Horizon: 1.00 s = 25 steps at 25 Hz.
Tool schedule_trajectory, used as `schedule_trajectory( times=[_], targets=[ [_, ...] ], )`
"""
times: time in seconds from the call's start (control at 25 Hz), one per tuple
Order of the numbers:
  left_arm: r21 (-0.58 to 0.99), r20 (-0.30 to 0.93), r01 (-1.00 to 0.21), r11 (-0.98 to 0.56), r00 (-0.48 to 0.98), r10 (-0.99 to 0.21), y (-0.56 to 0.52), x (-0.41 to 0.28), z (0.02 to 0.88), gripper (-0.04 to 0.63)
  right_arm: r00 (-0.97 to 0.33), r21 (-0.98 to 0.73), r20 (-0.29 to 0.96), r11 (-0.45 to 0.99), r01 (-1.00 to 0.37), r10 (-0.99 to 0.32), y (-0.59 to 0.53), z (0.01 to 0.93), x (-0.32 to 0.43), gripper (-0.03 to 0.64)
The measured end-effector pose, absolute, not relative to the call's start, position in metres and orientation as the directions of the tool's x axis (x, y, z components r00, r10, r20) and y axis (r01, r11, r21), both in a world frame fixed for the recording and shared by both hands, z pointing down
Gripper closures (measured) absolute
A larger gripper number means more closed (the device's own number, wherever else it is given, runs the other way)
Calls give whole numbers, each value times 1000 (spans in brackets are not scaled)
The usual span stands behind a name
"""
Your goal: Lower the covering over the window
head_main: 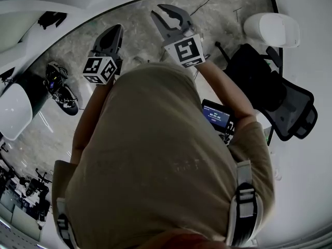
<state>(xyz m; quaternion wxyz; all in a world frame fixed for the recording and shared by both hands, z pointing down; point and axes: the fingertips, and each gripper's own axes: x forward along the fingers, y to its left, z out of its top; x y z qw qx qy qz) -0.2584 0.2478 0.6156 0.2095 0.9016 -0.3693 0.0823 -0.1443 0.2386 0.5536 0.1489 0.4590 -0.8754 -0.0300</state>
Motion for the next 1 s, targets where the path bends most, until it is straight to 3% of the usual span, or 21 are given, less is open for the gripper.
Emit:
schedule_trajectory(
  times=[0.24,0.6,1.0],
  targets=[
    [317,304,-699,-641,715,-629,249,-248,616,578,-531,218,263,585,-781,-806,247,560,-136,589],
    [324,264,-682,-655,730,-630,252,-235,606,578,-560,146,226,596,-789,-797,250,547,-128,592],
    [379,208,-638,-670,765,-610,247,-158,579,577,-594,66,209,617,-784,-777,255,545,-73,592]
  ],
)
